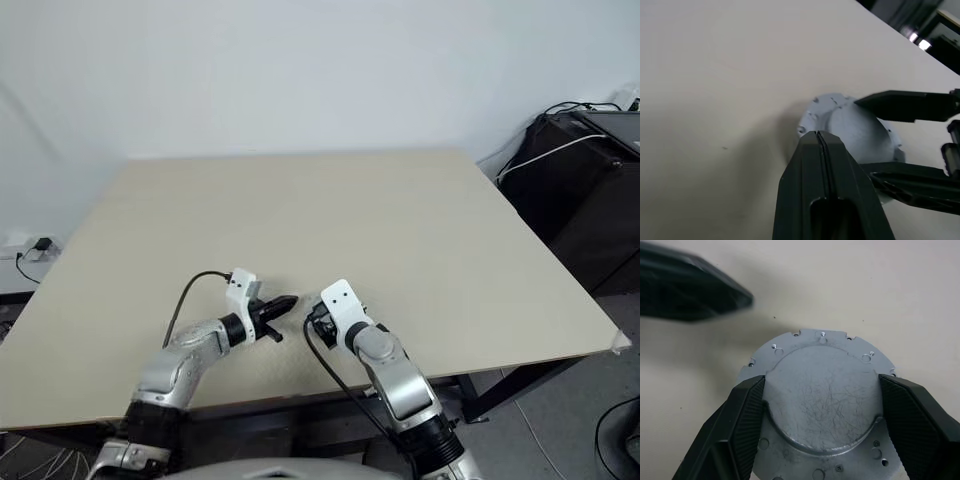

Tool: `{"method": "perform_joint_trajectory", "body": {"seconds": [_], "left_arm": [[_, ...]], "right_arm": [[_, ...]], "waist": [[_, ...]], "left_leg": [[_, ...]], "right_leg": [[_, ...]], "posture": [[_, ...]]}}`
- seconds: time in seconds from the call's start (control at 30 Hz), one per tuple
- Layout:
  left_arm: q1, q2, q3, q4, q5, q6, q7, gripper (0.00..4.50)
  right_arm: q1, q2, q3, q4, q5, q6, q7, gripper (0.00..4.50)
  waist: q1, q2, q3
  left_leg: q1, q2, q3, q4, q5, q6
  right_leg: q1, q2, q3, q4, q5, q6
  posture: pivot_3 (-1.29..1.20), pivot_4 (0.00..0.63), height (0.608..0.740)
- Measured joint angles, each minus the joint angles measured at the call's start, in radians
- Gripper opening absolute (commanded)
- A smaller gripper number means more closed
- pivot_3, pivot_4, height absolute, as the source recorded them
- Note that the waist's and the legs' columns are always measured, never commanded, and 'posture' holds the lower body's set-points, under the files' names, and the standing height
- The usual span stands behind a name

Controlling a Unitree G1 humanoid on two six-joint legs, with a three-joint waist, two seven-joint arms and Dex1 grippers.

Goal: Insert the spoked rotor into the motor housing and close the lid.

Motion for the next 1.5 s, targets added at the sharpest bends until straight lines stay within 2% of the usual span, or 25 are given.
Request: {"method": "perform_joint_trajectory", "body": {"seconds": [0.57, 0.87, 0.93, 1.0, 1.3, 1.5], "left_arm": [[-0.132, -0.035, -0.057, 0.116, 0.029, 0.125, 0.003, 0.0], [-0.146, -0.059, -0.056, 0.132, 0.041, 0.128, 0.031, 0.0], [-0.147, -0.059, -0.057, 0.132, 0.041, 0.131, 0.03, 0.0], [-0.147, -0.058, -0.057, 0.132, 0.041, 0.133, 0.029, 0.0], [-0.146, -0.061, -0.057, 0.13, 0.04, 0.133, 0.027, 0.0], [-0.145, -0.061, -0.057, 0.127, 0.039, 0.133, 0.024, 0.0]], "right_arm": [[0.011, 0.005, -0.013, -0.013, 0.004, 0.005, -0.006, 3.24], [0.01, 0.004, -0.014, -0.016, 0.004, 0.014, -0.006, 3.24], [0.011, 0.003, -0.014, -0.022, 0.004, 0.023, -0.004, 3.97], [0.015, -0.007, -0.021, -0.035, 0.008, 0.03, 0.004, 4.48], [0.066, -0.038, -0.055, -0.117, 0.043, 0.06, 0.032, 4.48], [0.16, -0.099, -0.16, -0.224, 0.146, 0.111, 0.109, 4.48]], "waist": [[0.004, 0.0, 0.001], [0.006, 0.0, 0.0], [0.006, 0.0, 0.0], [0.006, 0.0, 0.0], [0.01, 0.0, 0.001], [0.013, -0.001, 0.002]], "left_leg": [[0.0, -0.001, 0.0, -0.002, 0.0, 0.0], [0.0, -0.001, 0.0, -0.002, 0.0, 0.0], [0.0, -0.001, 0.0, -0.002, 0.0, 0.0], [-0.001, -0.001, 0.0, -0.002, 0.0, 0.0], [-0.001, -0.001, 0.0, -0.004, 0.0, 0.001], [-0.003, -0.001, 0.0, -0.004, -0.001, 0.002]], "right_leg": [[0.0, -0.002, 0.003, 0.0, 0.0, 0.0], [0.0, -0.003, 0.003, -0.001, 0.0, 0.0], [0.0, -0.003, 0.003, -0.001, 0.0, 0.0], [0.0, -0.003, 0.003, -0.002, 0.0, 0.0], [0.0, -0.004, 0.002, -0.004, -0.001, 0.0], [-0.001, -0.005, 0.002, -0.006, -0.001, 0.0]], "posture": [[0.0, 0.0, 0.74], [0.0, 0.0, 0.74], [0.0, 0.0, 0.74], [0.0, 0.0, 0.74], [0.0, 0.0, 0.74], [0.0, 0.0, 0.74]]}}
